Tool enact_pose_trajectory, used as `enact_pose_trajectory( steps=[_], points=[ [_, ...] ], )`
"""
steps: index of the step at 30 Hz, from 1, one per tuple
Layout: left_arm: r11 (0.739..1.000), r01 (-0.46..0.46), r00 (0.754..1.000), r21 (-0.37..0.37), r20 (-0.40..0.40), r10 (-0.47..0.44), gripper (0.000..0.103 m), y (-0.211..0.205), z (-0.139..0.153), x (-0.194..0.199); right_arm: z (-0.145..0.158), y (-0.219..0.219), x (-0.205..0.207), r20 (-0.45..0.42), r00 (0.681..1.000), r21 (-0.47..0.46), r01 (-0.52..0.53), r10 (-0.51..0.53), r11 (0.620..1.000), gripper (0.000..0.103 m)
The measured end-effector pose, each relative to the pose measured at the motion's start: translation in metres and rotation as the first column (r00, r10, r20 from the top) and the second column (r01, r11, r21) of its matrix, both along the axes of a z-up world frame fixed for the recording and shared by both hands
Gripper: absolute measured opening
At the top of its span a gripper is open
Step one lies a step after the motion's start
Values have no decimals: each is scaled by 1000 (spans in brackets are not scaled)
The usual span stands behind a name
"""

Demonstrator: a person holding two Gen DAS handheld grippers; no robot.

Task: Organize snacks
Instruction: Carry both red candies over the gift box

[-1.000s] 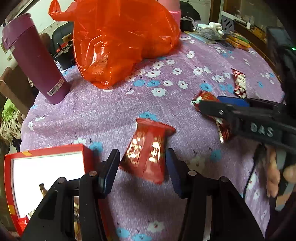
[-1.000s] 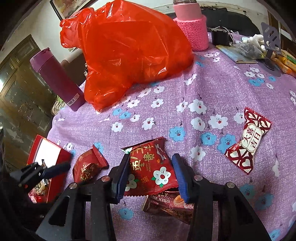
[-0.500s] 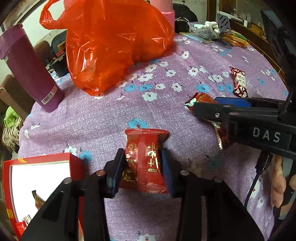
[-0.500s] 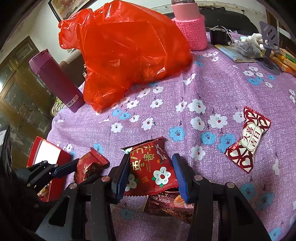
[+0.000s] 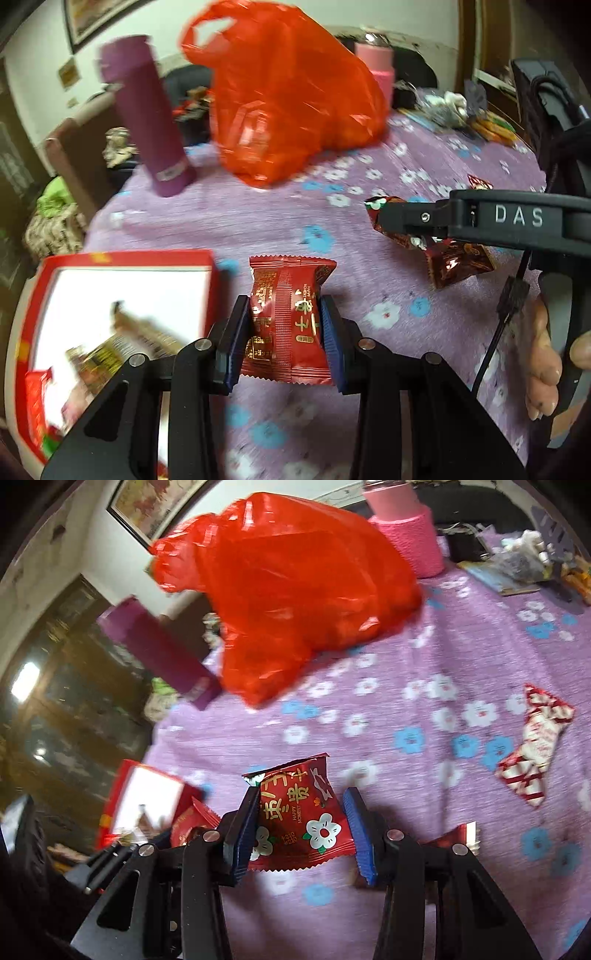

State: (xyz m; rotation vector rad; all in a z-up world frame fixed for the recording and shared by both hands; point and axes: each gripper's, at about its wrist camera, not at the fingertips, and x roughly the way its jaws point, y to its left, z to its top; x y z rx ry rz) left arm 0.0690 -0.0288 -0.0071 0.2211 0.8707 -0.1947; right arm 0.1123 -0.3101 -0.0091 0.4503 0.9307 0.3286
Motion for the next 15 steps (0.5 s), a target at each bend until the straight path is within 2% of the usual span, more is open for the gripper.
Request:
enact_pose_trajectory(
  steps=[6,15],
  points=[
    [994,-95,990,47,108,89,35,33,21,-25,7,23,-10,28,997,91,-75,73,993,46],
    [979,-202,963,29,190,193,35,86,43,-49,15,55,-26,67,988,91,-147,141,985,46]
  ],
)
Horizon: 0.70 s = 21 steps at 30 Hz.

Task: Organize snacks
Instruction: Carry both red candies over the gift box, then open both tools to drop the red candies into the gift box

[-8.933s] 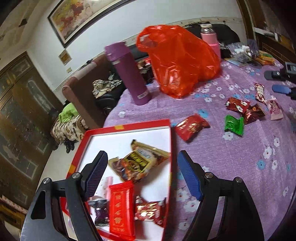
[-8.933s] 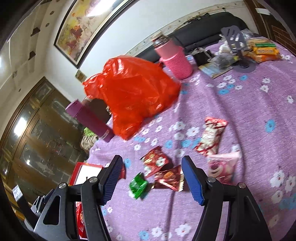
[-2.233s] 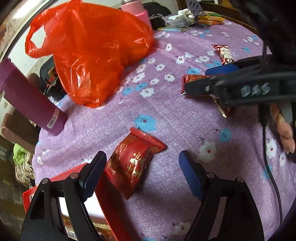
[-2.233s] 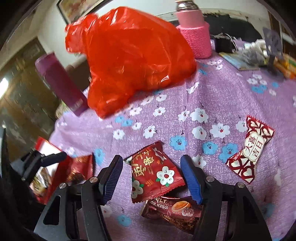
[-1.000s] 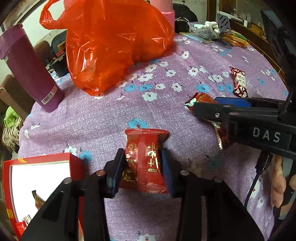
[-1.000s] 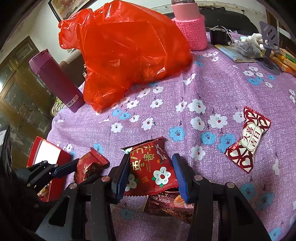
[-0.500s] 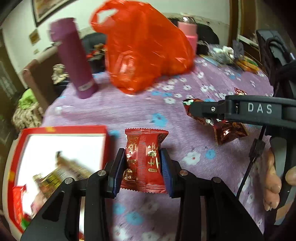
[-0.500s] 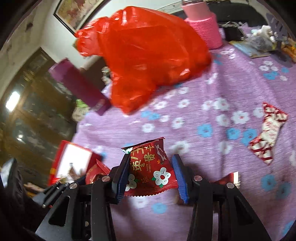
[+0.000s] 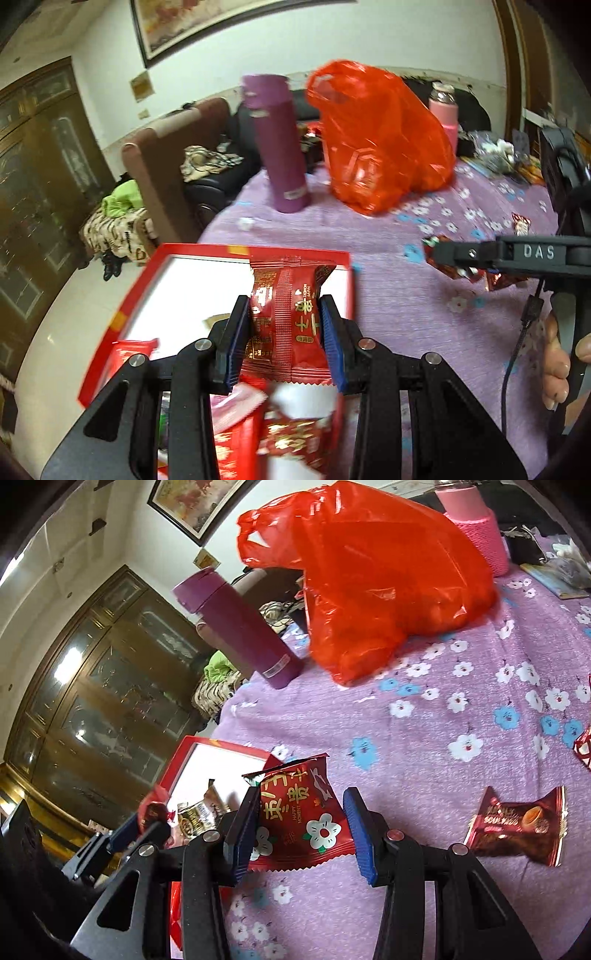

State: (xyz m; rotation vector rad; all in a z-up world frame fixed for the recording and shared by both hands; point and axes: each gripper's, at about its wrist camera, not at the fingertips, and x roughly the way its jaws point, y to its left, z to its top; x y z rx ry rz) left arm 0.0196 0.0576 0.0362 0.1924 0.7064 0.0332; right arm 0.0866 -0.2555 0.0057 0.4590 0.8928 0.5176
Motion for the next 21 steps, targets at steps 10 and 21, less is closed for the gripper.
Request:
enact_pose_trajectory(
  steps=[10,21],
  points=[
    [997,-69,996,-30,62,71,35,48,14,-16,9,31,-12,-12,998,99,-64,66,993,46],
    [988,-143,988,-60,46,146,35,83,2,-13,19,112,-18,27,981,181,-193,191,964,46]
  ],
)
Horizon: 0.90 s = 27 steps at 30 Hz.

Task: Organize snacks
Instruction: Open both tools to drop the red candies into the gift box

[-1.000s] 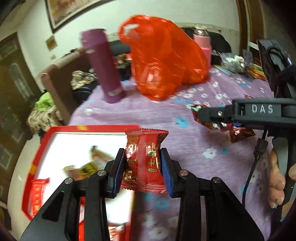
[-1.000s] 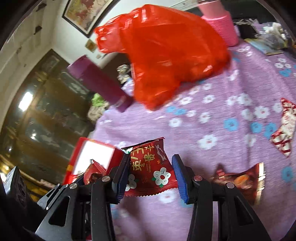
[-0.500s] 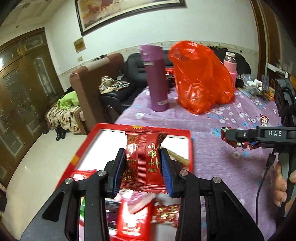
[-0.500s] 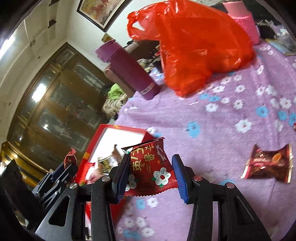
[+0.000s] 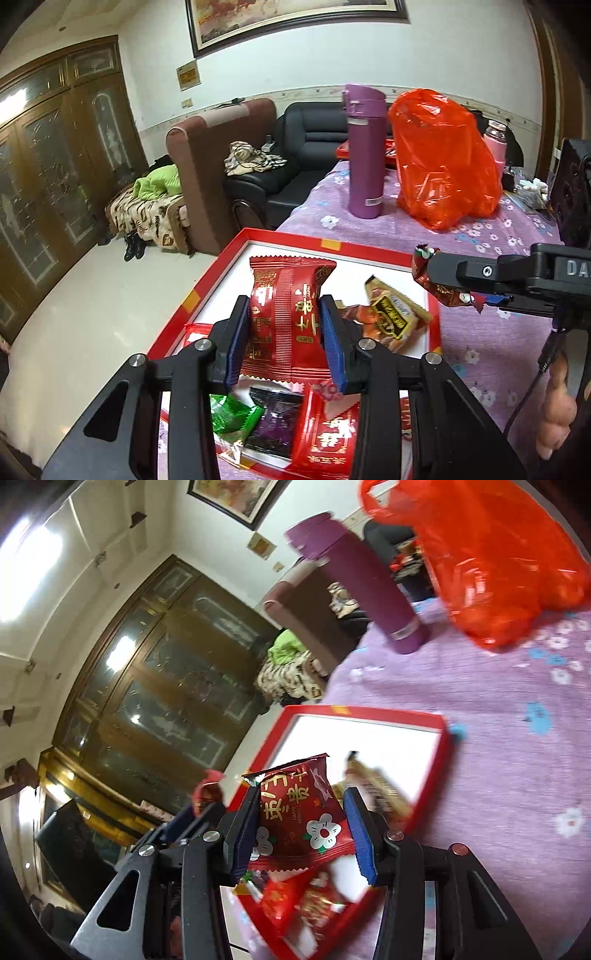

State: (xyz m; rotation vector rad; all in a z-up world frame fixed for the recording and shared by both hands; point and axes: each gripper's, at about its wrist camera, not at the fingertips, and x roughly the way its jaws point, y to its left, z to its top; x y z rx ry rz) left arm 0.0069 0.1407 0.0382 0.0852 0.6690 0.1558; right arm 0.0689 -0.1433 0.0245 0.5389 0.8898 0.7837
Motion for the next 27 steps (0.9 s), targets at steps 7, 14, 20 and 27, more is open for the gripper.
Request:
enact_pose_trajectory(
  steps=[7,14,20,27],
  points=[
    [999,-38,999,-9,-16,38,36,11,-7,4,-1,17,-4,65,998,28,-16,14,999,46],
    [997,-75,995,-9,-72,74,36,13,-27,11,-31,30,-1,32,997,-31,-65,66,997,46],
    [997,-78,993,12,-91,79,36,11,-32,10,-39,41,-8,27,994,-64,-106,108,992,46],
    [995,-97,988,20,-119,99,36,19,-41,11,-41,45,-9,25,992,-73,-124,126,990,48]
  ],
)
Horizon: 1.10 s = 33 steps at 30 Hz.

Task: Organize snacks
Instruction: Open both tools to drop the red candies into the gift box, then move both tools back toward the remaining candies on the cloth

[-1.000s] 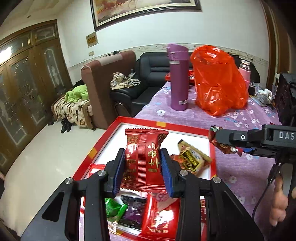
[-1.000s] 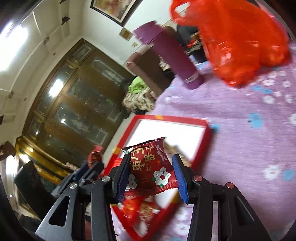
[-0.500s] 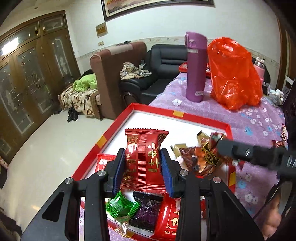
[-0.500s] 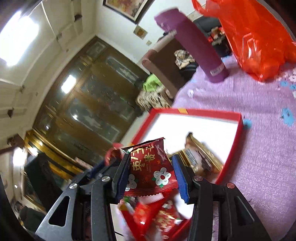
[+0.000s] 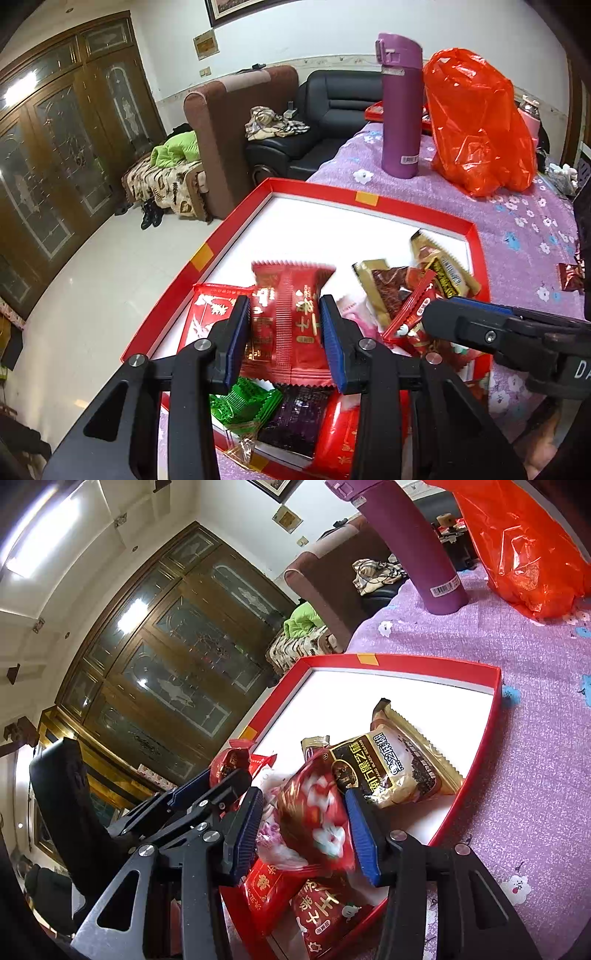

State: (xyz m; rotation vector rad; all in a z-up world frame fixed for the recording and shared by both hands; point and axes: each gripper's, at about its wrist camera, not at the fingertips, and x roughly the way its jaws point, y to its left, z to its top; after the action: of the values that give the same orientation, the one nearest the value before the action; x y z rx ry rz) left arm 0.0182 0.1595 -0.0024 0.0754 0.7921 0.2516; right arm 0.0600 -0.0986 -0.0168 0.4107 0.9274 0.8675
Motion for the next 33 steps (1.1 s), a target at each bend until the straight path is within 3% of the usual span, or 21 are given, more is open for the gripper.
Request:
enact_pose_trajectory(
  steps=[8,11,13,14,19,26,30,33],
  points=[
    [1000,8,1000,0,-21,-8,36,-4,-7,2,-9,7,1,-10,1000,-59,-10,9,998,46],
    [999,37,999,7,-18,-37,36,-14,-9,-2,-10,5,4,24,1000,-79,16,-14,997,47],
    [998,56,998,13,-26,-56,37,-20,-12,-1,-10,2,5,50,998,-94,41,-36,995,48],
    [998,61,998,15,-32,-60,38,-21,-15,0,-9,-1,5,57,997,-102,61,-55,993,54],
    [996,50,996,70,-73,-45,49,-28,-31,10,-2,-16,7,36,995,-68,100,-98,993,62],
    [992,35,994,118,-103,-22,50,-28,-24,29,25,-45,12,57,989,-33,138,-135,990,63],
    [990,55,998,130,-16,-53,50,-38,10,31,56,-108,15,155,947,-88,296,-280,951,65],
    [979,154,987,131,28,-159,59,-68,31,32,70,-183,17,205,863,-113,490,-462,865,69]
  ],
)
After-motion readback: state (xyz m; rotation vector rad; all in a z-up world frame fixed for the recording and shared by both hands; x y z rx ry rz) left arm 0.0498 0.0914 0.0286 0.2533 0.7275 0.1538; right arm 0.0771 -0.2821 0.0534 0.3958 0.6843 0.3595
